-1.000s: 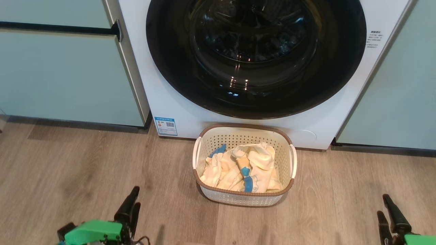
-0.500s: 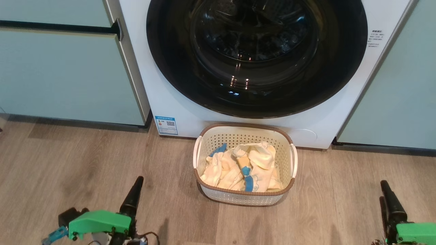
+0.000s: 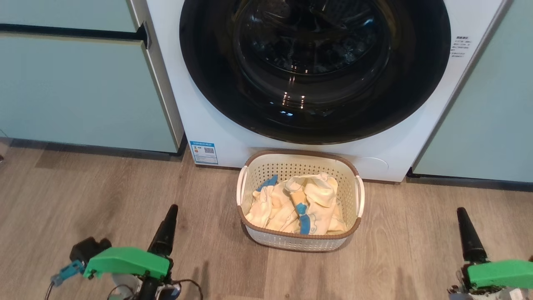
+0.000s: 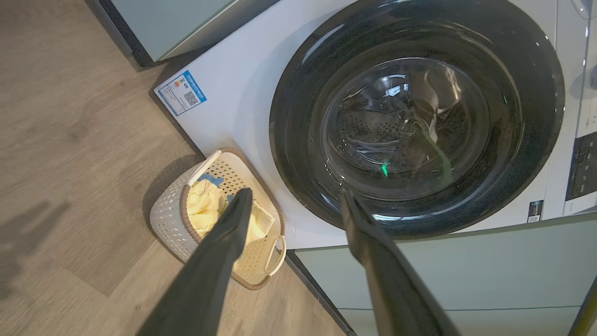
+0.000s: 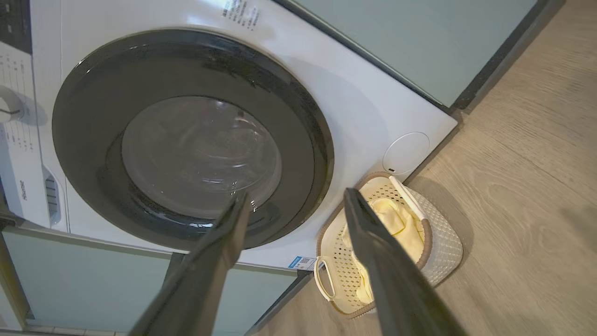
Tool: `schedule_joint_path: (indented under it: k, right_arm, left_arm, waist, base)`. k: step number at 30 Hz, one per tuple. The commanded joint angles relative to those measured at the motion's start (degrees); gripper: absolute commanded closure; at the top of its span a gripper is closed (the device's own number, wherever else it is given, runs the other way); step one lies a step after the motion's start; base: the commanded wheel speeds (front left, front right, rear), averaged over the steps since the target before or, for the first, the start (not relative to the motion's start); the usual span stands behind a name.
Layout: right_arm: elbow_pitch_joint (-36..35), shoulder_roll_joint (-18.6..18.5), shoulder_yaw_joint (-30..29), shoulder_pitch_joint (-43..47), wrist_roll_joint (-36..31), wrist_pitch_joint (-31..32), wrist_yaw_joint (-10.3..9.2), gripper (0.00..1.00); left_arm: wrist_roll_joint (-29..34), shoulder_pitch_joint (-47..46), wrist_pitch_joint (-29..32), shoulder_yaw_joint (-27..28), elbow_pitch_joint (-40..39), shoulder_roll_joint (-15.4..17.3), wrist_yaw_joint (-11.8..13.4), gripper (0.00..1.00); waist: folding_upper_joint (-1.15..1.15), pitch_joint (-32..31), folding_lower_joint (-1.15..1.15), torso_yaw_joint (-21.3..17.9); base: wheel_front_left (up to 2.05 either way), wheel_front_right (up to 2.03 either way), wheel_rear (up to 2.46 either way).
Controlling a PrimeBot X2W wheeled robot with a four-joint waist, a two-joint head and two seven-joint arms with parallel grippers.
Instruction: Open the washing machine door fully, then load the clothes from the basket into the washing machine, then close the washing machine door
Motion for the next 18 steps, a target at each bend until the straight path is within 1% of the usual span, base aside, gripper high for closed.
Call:
schedule_joint_path:
  k: [1, 9, 10, 18]
  right_arm:
    - [-2.6, -0.7, 0.8, -3.3, -2.4, -0.9, -0.02, 0.00]
    - [-3.8, -0.8, 2.0, -3.9, -10.0, -2.3, -0.02, 0.00]
    - [-4.0, -0.8, 2.2, -4.0, -11.6, -2.6, -0.02, 0.00]
    - [-4.8, -0.9, 3.0, -4.7, -18.1, -4.0, -0.03, 0.00]
  left_arm:
    - [2.2, -3.4, -0.8, 0.8, -2.5, 1.1, -0.1, 0.00]
    - [9.7, -4.2, -2.1, 0.8, -3.6, 1.1, -0.1, 0.00]
    - [11.5, -4.5, -2.4, 0.8, -3.8, 1.1, -0.1, 0.00]
    - [18.3, -5.3, -3.8, 1.2, -3.8, 1.1, -0.1, 0.00]
  waist:
    - [0.00, 0.0, 0.00, 0.0]
    - [0.00, -0.1, 0.00, 0.1]
    - [0.00, -0.1, 0.00, 0.1]
    - [0.00, -0.1, 0.00, 0.2]
  base:
    - [0.00, 0.00, 0.00]
    - [0.00, 0.00, 0.00]
    - [0.00, 0.00, 0.00]
    - [0.00, 0.00, 0.00]
